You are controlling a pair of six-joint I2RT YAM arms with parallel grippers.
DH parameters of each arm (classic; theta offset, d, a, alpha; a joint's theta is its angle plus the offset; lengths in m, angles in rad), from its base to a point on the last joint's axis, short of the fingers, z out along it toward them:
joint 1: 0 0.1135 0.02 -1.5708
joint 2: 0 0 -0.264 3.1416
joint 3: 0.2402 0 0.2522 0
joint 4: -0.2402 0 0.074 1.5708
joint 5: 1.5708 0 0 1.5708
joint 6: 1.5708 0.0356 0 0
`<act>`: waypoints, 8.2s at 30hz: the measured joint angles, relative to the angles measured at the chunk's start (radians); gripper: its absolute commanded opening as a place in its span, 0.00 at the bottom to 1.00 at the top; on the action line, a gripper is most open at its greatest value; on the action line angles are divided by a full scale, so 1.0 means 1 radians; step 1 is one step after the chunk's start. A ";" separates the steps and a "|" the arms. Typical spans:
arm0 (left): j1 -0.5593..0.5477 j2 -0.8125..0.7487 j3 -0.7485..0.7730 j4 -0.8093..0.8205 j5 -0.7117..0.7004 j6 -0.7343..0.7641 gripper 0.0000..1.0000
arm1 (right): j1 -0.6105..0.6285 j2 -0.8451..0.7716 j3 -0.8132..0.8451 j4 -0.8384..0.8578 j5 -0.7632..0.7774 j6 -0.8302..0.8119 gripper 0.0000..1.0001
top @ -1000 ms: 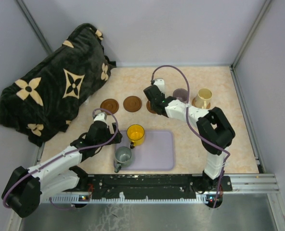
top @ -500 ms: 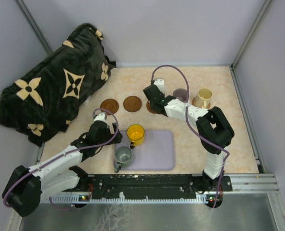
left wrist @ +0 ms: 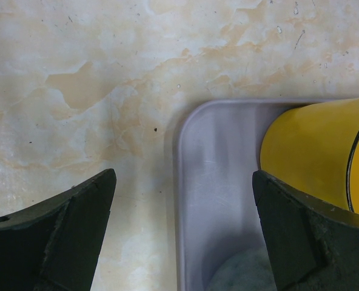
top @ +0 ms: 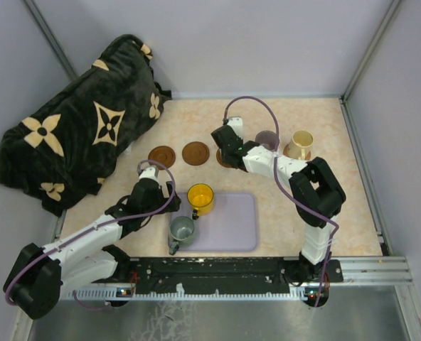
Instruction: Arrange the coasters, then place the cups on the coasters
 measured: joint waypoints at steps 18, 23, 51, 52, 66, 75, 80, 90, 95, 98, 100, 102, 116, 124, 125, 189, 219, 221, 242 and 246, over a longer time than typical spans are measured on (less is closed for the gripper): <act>0.000 0.010 0.000 0.013 0.000 -0.003 1.00 | 0.001 0.019 0.000 0.011 0.023 0.006 0.19; 0.000 0.010 0.000 0.013 0.000 -0.006 1.00 | 0.007 0.019 0.000 0.018 0.039 0.013 0.37; 0.000 -0.034 0.000 0.013 -0.004 0.011 1.00 | 0.046 -0.044 -0.056 0.029 0.086 0.029 0.73; 0.000 -0.042 0.001 0.013 -0.004 0.016 1.00 | 0.048 -0.058 -0.061 0.030 0.088 0.032 0.73; -0.006 -0.129 0.032 0.013 0.063 0.077 1.00 | 0.119 -0.450 -0.217 0.003 0.093 0.073 0.64; -0.081 -0.093 0.105 0.007 0.176 0.138 0.96 | 0.132 -0.682 -0.332 -0.068 0.103 0.120 0.56; -0.150 -0.029 0.147 -0.014 0.223 0.188 0.86 | 0.133 -0.739 -0.355 -0.087 0.101 0.136 0.54; -0.253 0.084 0.182 -0.068 0.230 0.219 0.78 | 0.142 -0.800 -0.375 -0.092 0.101 0.140 0.54; -0.280 0.157 0.193 -0.078 0.223 0.219 0.72 | 0.145 -0.804 -0.394 -0.098 0.100 0.146 0.54; -0.293 0.198 0.196 -0.075 0.217 0.217 0.65 | 0.145 -0.807 -0.396 -0.098 0.099 0.146 0.54; -0.298 0.216 0.198 -0.060 0.215 0.212 0.57 | 0.145 -0.813 -0.400 -0.094 0.099 0.146 0.54; -0.304 0.228 0.202 -0.047 0.211 0.210 0.52 | 0.145 -0.817 -0.406 -0.094 0.095 0.147 0.54; -0.322 0.283 0.257 -0.072 0.128 0.170 0.00 | 0.145 -0.818 -0.422 -0.088 0.066 0.155 0.55; -0.343 0.288 0.293 -0.135 0.058 0.153 0.00 | 0.145 -0.818 -0.428 -0.080 0.044 0.158 0.56; -0.344 0.285 0.294 -0.143 0.051 0.151 0.00 | 0.145 -0.818 -0.428 -0.080 0.043 0.158 0.56; -0.076 0.853 0.851 -0.056 -0.317 0.052 0.00 | 0.154 -1.031 -0.689 -0.175 0.077 0.235 0.54; -0.043 0.874 0.852 -0.062 -0.255 0.049 0.00 | 0.154 -1.016 -0.702 -0.143 0.044 0.244 0.54; -0.043 0.874 0.853 -0.063 -0.253 0.049 0.00 | 0.154 -1.016 -0.702 -0.138 0.043 0.244 0.54; -0.043 0.896 0.918 -0.163 -0.256 0.046 0.12 | 0.154 -1.014 -0.702 -0.128 0.033 0.251 0.54; -0.043 0.896 0.921 -0.169 -0.256 0.046 0.27 | 0.154 -1.014 -0.702 -0.125 0.028 0.252 0.54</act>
